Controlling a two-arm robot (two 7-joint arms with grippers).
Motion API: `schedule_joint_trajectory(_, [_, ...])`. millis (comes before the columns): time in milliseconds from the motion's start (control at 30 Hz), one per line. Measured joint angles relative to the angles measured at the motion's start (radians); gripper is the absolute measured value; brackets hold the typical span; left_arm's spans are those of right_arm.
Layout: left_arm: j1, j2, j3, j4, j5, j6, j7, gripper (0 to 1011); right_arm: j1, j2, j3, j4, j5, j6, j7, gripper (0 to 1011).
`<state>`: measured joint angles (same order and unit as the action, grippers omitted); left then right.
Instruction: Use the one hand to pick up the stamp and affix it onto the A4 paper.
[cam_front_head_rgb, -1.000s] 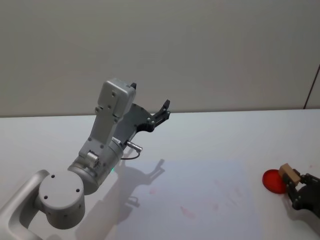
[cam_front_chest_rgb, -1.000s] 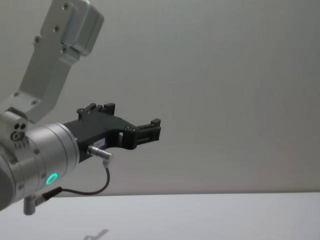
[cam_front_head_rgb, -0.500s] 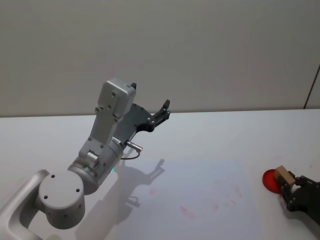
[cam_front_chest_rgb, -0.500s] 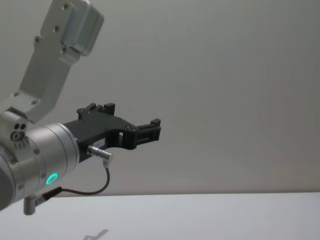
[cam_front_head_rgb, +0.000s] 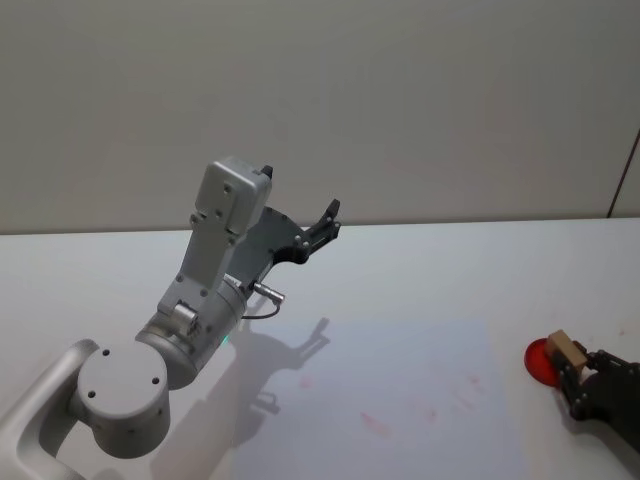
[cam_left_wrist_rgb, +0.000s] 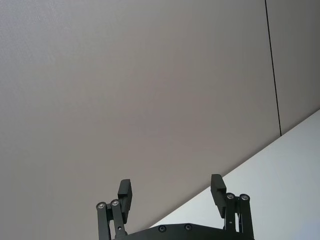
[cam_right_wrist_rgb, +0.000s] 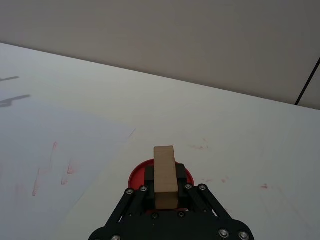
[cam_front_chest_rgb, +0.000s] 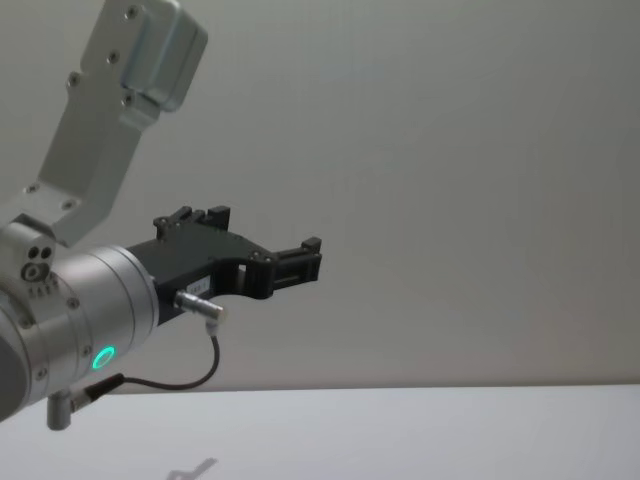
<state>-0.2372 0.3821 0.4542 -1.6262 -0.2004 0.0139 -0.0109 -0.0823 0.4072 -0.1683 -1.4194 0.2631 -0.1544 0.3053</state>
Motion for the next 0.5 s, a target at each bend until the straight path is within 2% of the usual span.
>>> schedule_joint_trajectory(500, [0.000,0.000,0.000,0.000,0.000,0.000,0.000,1001,0.009,-0.008,-0.004,0.012,-0.010,0.000,-0.002,241])
